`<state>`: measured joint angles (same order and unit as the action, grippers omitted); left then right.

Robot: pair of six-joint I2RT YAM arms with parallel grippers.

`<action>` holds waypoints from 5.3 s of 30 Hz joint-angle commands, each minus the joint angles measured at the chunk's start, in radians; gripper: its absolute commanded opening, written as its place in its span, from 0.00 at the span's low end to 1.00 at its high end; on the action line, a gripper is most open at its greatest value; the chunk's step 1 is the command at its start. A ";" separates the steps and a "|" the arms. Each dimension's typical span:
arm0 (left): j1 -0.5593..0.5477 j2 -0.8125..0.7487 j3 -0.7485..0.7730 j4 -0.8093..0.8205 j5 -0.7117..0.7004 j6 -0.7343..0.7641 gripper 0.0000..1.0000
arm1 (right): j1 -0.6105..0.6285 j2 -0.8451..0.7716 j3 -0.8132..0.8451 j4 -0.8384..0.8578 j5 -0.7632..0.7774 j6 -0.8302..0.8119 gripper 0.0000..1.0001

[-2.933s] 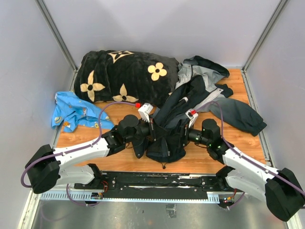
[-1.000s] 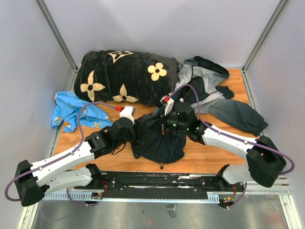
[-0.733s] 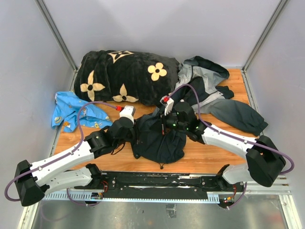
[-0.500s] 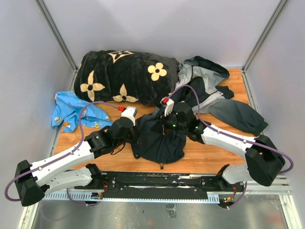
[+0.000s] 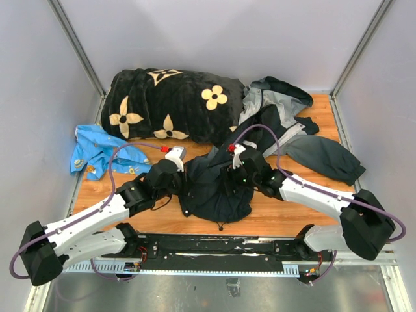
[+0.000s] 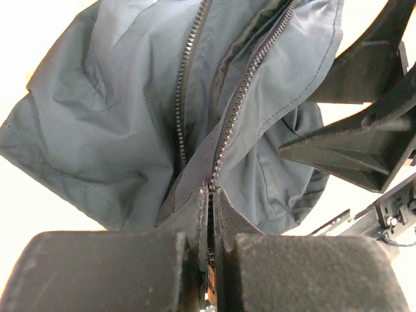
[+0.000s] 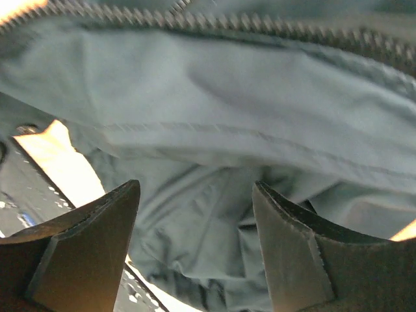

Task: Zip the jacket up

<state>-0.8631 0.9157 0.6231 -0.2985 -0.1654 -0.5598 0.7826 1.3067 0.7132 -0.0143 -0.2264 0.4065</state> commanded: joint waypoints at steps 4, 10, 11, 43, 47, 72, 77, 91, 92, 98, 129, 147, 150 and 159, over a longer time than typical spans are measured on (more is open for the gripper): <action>0.109 -0.017 -0.060 0.125 0.116 -0.046 0.00 | -0.033 0.040 -0.068 -0.118 0.057 -0.005 0.77; 0.180 -0.028 -0.119 0.200 0.207 -0.085 0.00 | -0.144 0.170 -0.074 -0.148 0.063 0.050 0.82; 0.184 -0.024 -0.126 0.216 0.225 -0.091 0.00 | -0.173 0.179 -0.074 -0.152 0.068 0.054 0.83; 0.130 0.347 -0.162 0.907 0.512 -0.360 0.00 | -0.610 -0.256 -0.133 -0.135 -0.242 0.053 0.90; 0.116 0.338 -0.166 0.937 0.521 -0.384 0.00 | -0.541 -0.425 -0.229 -0.047 -0.313 0.157 0.91; 0.069 0.332 -0.246 1.195 0.503 -0.559 0.00 | -0.073 -0.454 -0.479 0.612 -0.144 0.489 0.89; 0.064 0.341 -0.261 1.236 0.487 -0.579 0.00 | -0.047 -0.403 -0.504 0.729 -0.146 0.514 0.84; 0.041 0.381 -0.284 1.305 0.447 -0.621 0.00 | -0.040 -0.404 -0.530 0.817 -0.153 0.499 0.57; 0.041 0.379 -0.285 1.307 0.444 -0.622 0.00 | -0.039 -0.406 -0.533 0.821 -0.153 0.499 0.54; 0.028 0.377 -0.297 1.340 0.407 -0.639 0.00 | -0.040 -0.395 -0.540 0.870 -0.172 0.500 0.51; 0.006 0.185 -0.330 1.099 0.335 -0.464 0.53 | -0.037 -0.515 -0.518 0.654 -0.136 0.304 0.00; -0.007 0.333 -0.310 1.075 0.474 -0.425 0.24 | -0.036 -0.448 -0.455 0.633 -0.148 0.190 0.01; -0.007 0.336 -0.302 1.029 0.488 -0.396 0.19 | -0.037 -0.449 -0.442 0.609 -0.138 0.172 0.01; -0.007 0.213 -0.259 0.596 0.296 -0.253 0.14 | -0.037 -0.489 -0.417 0.538 -0.099 0.065 0.01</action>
<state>-0.8642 1.1965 0.3595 0.5404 0.2424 -0.9012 0.7326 0.8486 0.2405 0.5217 -0.3733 0.5556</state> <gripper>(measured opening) 0.184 0.020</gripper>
